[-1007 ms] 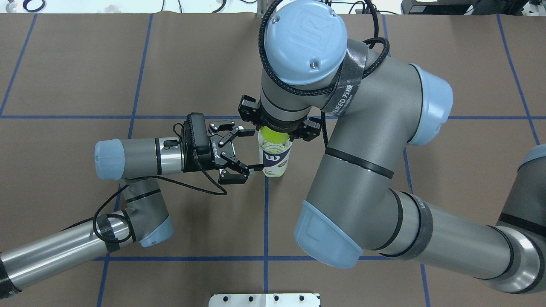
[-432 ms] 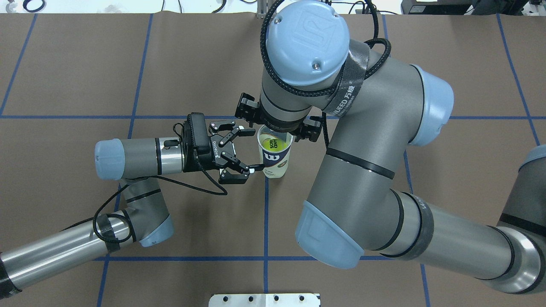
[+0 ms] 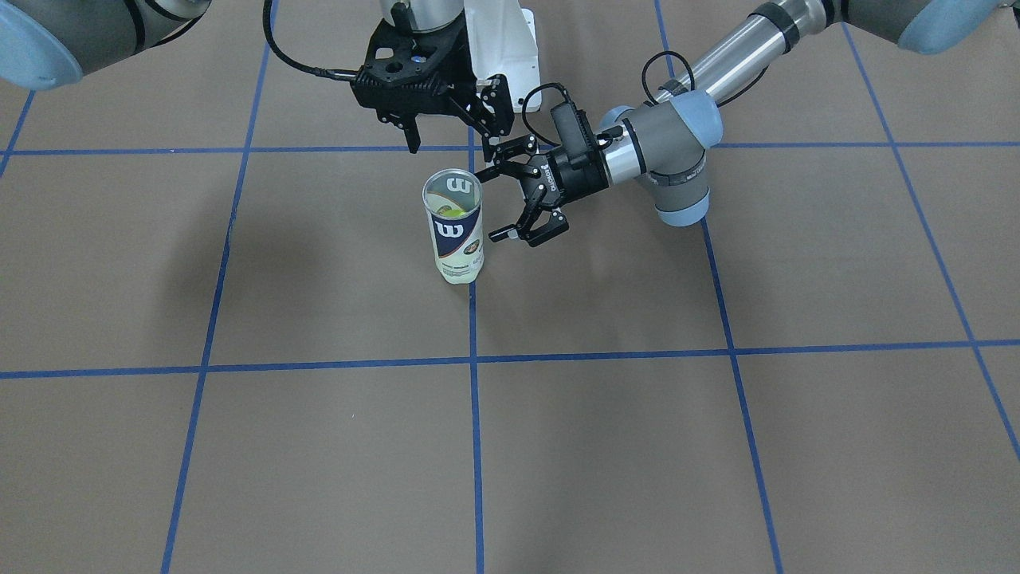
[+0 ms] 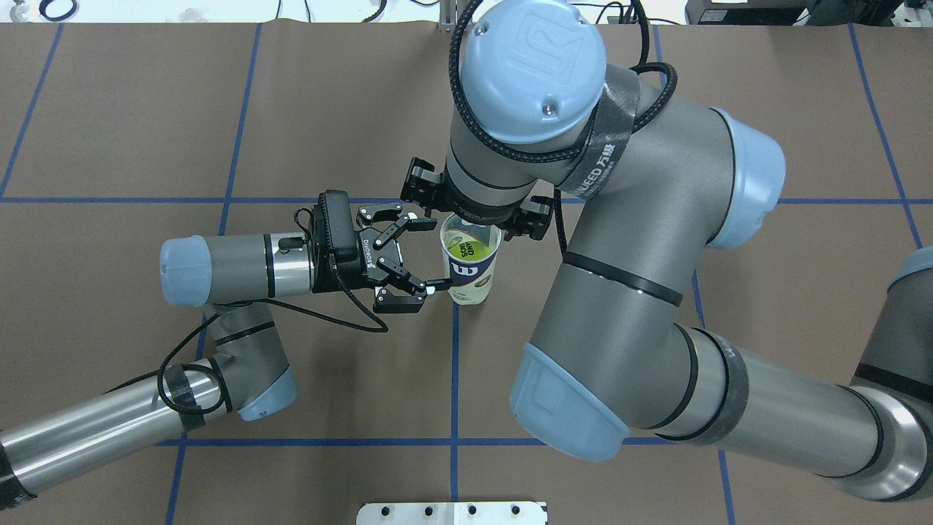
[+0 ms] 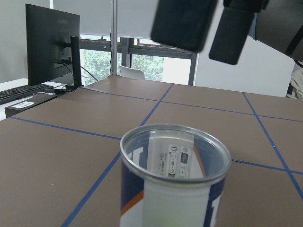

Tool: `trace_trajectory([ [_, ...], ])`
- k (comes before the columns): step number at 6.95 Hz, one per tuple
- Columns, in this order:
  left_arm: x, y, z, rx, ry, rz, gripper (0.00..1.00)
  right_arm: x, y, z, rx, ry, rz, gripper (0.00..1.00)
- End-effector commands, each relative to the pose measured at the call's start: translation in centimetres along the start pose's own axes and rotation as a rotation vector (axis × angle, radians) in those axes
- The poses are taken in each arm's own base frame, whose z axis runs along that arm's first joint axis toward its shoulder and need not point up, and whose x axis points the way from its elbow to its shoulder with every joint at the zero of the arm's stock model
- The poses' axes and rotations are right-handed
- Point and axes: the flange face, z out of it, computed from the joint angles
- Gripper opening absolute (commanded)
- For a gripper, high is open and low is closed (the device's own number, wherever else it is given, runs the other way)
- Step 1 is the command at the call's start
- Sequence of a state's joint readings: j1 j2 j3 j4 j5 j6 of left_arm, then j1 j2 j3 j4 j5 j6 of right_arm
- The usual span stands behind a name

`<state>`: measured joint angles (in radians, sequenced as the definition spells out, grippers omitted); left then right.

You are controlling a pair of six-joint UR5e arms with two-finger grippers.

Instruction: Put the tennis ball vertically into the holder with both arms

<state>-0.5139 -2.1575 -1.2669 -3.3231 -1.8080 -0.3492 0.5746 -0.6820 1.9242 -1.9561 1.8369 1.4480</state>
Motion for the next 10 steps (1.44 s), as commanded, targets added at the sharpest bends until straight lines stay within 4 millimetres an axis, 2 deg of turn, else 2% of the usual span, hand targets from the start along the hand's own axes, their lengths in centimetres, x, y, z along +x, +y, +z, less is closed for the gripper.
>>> trace_trajectory([
  [1, -1.8, -1.5, -2.9, 0.029, -0.022, 0.024, 0.99, 2.7, -4.9, -1.6, -0.012, 0.0, -0.078, 0.99],
  [2, -3.1, -2.2, -5.5, 0.037, -0.053, 0.04, 0.99, 5.8, -9.2, -2.9, -0.029, -0.001, -0.126, 0.99],
  [3, -4.3, -2.5, -8.1, 0.037, -0.083, 0.053, 0.99, 10.0, -13.6, -3.6, -0.045, 0.012, -0.188, 0.99],
  [4, -6.3, -2.4, -10.9, 0.024, -0.133, 0.052, 0.99, 15.0, -18.0, -4.2, -0.038, 0.037, -0.24, 0.99],
  [5, -9.1, -1.5, -14.7, -0.011, -0.208, 0.019, 0.99, 19.8, -22.6, -4.1, -0.035, 0.084, -0.285, 0.99],
  [6, -12.8, -0.2, -20.4, -0.052, -0.323, -0.059, 0.99, 24.0, -26.4, -3.0, -0.046, 0.134, -0.337, 0.99],
  [7, -15.5, 0.6, -26.3, -0.085, -0.423, -0.064, 1.0, 28.5, -29.9, -1.7, -0.054, 0.15, -0.349, 0.99],
  [8, -16.8, 1.1, -29.5, -0.107, -0.482, -0.071, 1.0, 33.7, -33.7, -0.8, -0.051, 0.116, -0.36, 0.99],
  [9, -18.2, 1.4, -31.5, -0.147, -0.545, -0.09, 1.0, 39.5, -36.7, 0.1, -0.048, 0.119, -0.386, 0.99],
  [10, -20.4, 0.5, -34.1, -0.176, -0.625, -0.088, 1.0, 44.3, -39.5, 0.7, -0.066, 0.148, -0.417, 0.99],
])
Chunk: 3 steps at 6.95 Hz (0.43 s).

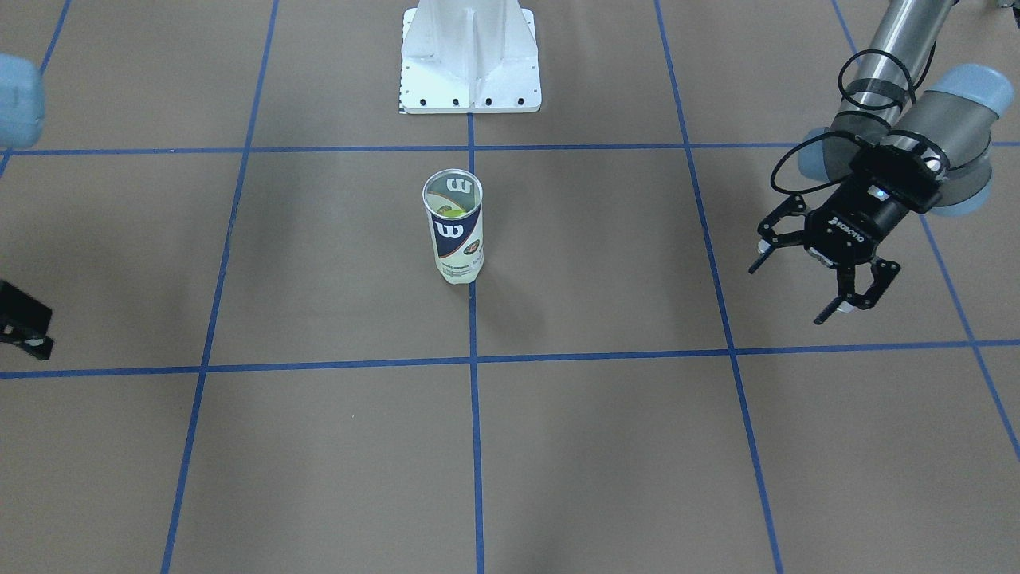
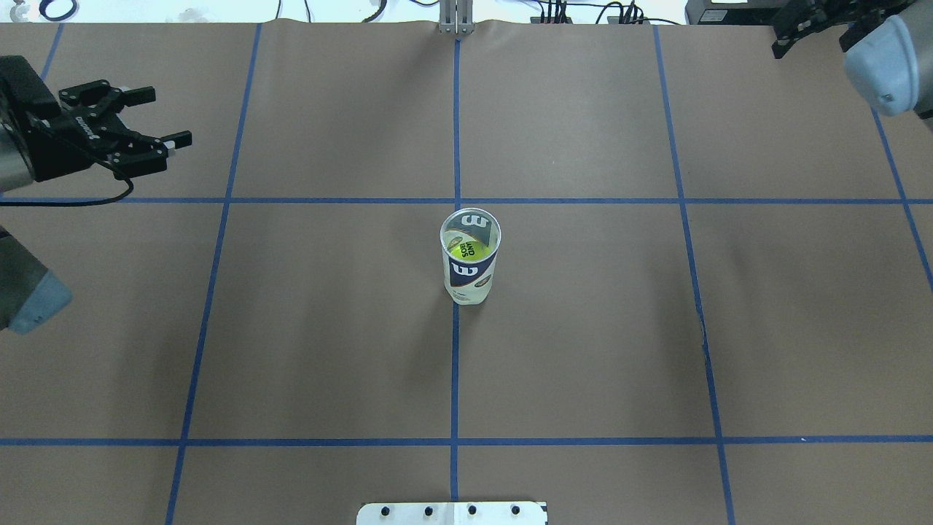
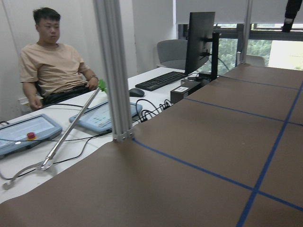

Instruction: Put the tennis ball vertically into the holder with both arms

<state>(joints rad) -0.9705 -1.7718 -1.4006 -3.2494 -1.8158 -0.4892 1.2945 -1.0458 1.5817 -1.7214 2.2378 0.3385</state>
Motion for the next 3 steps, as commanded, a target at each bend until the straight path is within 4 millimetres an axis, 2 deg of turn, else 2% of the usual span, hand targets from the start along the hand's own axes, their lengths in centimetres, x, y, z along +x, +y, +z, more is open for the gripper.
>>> trace_trajectory([
  [1, -6.3, -0.6, -2.8, -0.061, -0.161, -0.011, 1.0, 11.7, -0.8, 1.7, -0.029, 0.033, -0.061, 0.99],
  [2, -7.9, 0.2, -3.3, -0.077, -0.194, -0.018, 0.99, 15.2, 0.1, 2.1, -0.042, 0.04, -0.08, 0.99],
  [3, -10.3, -0.6, -4.9, -0.068, -0.246, -0.019, 0.99, 18.4, 1.9, 2.6, -0.055, 0.046, -0.062, 0.99],
])
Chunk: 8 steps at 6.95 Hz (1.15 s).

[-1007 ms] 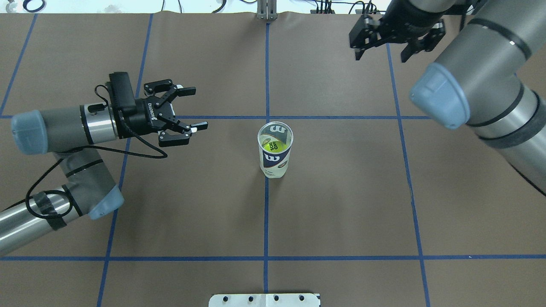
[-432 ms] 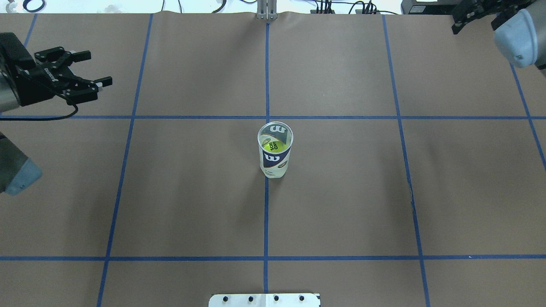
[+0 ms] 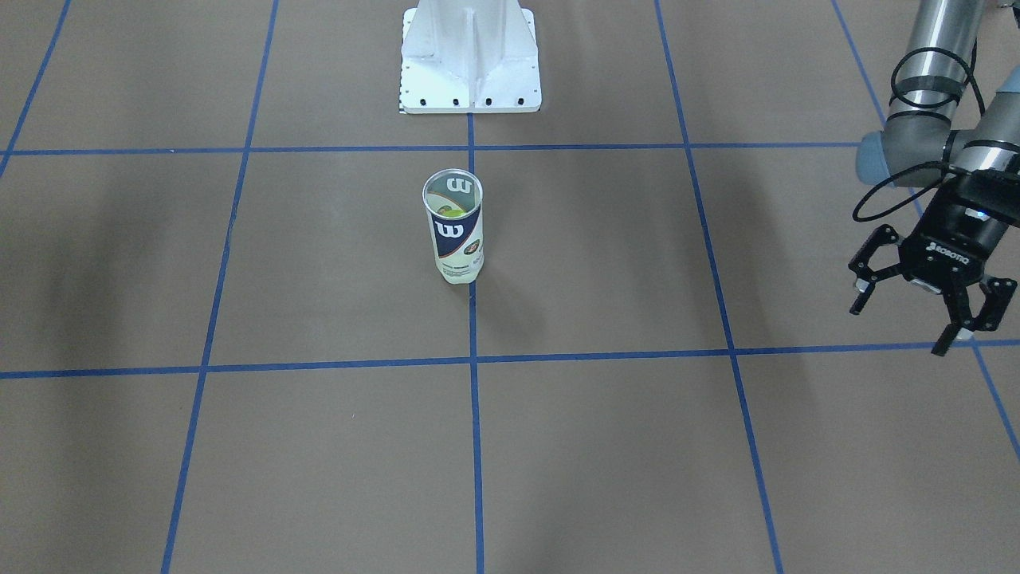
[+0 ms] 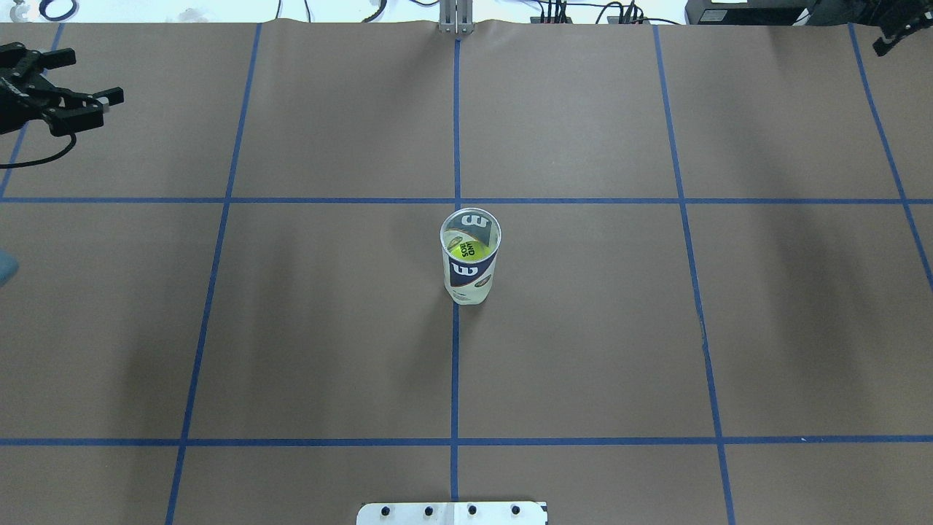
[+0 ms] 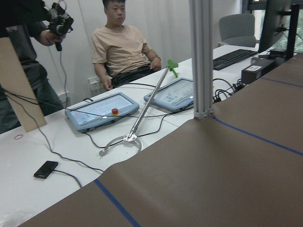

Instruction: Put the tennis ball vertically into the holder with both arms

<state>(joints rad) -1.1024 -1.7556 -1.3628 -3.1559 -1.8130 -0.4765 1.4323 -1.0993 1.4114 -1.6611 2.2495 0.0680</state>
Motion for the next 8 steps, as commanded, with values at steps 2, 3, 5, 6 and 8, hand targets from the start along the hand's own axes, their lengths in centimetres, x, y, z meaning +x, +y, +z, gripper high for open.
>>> trace_trajectory([
  [2, -5.8, 0.1, -1.0, -0.119, -0.152, 0.03, 1.0, 7.9, 5.1, 2.0, -0.007, -0.001, -0.01, 0.99],
  [3, -6.3, 1.0, -1.2, -0.146, -0.166, 0.019, 1.0, 8.2, 5.4, 2.3, -0.014, -0.001, -0.004, 0.99],
  [5, -9.2, 4.0, -2.3, -0.309, -0.273, -0.031, 0.99, 8.2, 5.5, 2.4, -0.014, -0.001, -0.004, 0.99],
  [6, -10.9, 4.3, -2.5, -0.393, -0.32, -0.045, 0.99, 8.3, 5.6, 2.5, -0.016, -0.001, 0.0, 0.99],
  [8, -17.5, 5.7, -6.5, -0.709, -0.268, 0.048, 0.99, 8.7, 6.1, 2.9, -0.023, 0.0, 0.007, 0.99],
])
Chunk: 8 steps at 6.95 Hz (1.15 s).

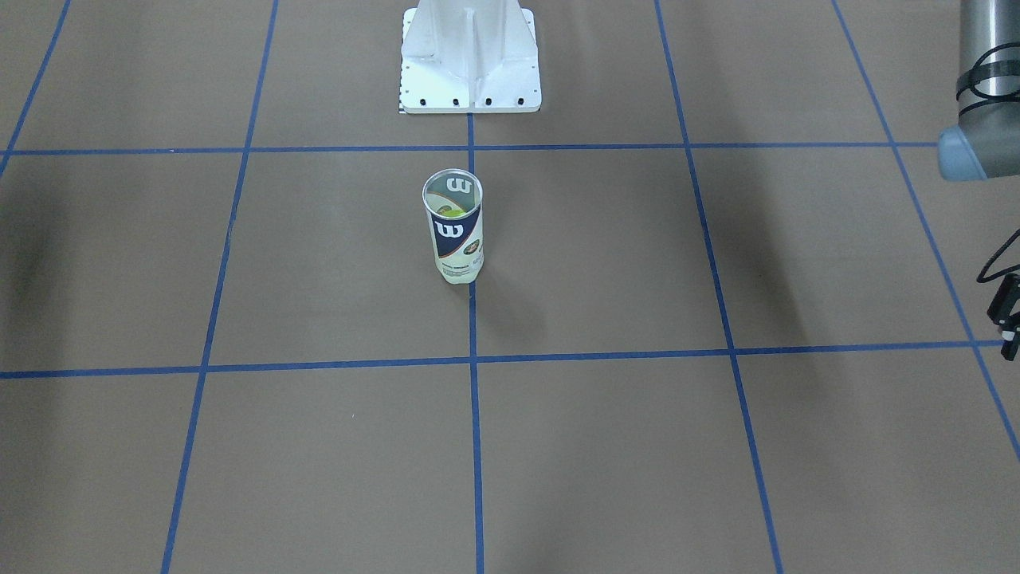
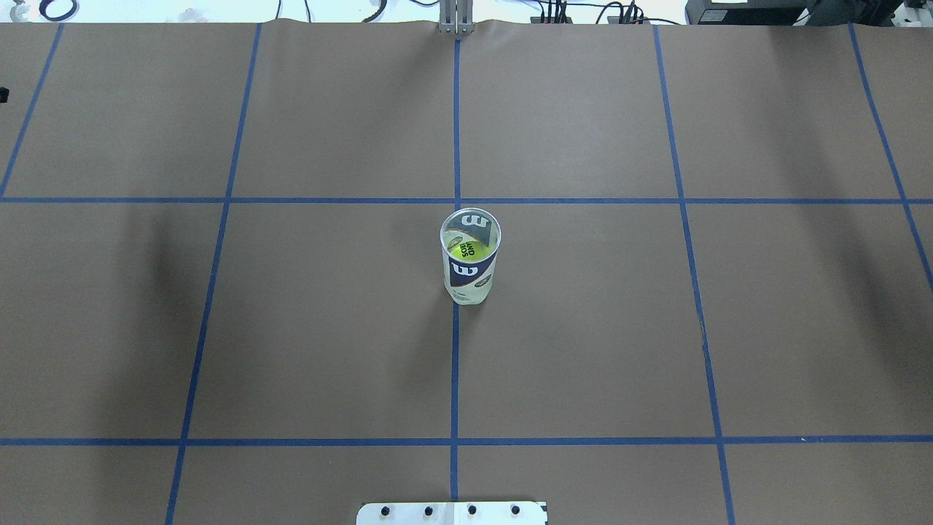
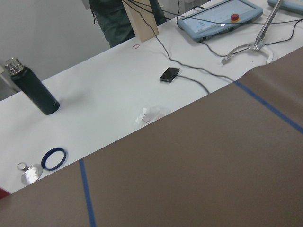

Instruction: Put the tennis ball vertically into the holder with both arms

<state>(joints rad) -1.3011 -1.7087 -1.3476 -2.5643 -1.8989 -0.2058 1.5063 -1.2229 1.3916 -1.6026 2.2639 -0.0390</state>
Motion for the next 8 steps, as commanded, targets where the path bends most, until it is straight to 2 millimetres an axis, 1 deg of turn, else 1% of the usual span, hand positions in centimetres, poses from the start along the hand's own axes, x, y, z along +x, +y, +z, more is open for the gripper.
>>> trace_trajectory([
  [1, -5.8, 3.5, -0.5, -0.287, 0.066, 0.006, 0.99, 0.3, 0.4, 0.4, -0.007, 0.002, 0.005, 0.99],
  [2, -7.7, 5.4, -1.1, -0.413, 0.131, -0.129, 1.0, 0.4, 0.5, 0.7, -0.012, 0.004, 0.009, 0.99],
  [3, -10.6, 6.5, -2.5, -0.519, 0.161, -0.286, 1.0, 0.6, 0.7, 0.8, -0.016, 0.005, 0.014, 0.99],
  [4, -11.6, 4.6, -2.5, -0.725, 0.148, -0.447, 1.0, 0.8, 0.8, 1.1, -0.023, 0.003, 0.02, 0.99],
  [5, -11.4, 3.6, -2.6, -0.868, 0.14, -0.543, 1.0, 0.7, 0.7, 1.0, -0.021, 0.002, 0.021, 0.99],
  [6, -11.2, 3.5, -2.7, -0.869, 0.16, -0.56, 1.0, 0.8, 0.8, 1.1, -0.027, 0.002, 0.027, 0.99],
  [7, -11.4, 2.8, -3.4, -0.832, 0.193, -0.566, 1.0, 0.9, 0.9, 1.2, -0.028, 0.002, 0.044, 0.99],
  [8, -11.3, 2.3, -3.6, -0.775, 0.242, -0.569, 1.0, 0.7, 0.8, 1.3, -0.03, 0.003, 0.051, 0.99],
])
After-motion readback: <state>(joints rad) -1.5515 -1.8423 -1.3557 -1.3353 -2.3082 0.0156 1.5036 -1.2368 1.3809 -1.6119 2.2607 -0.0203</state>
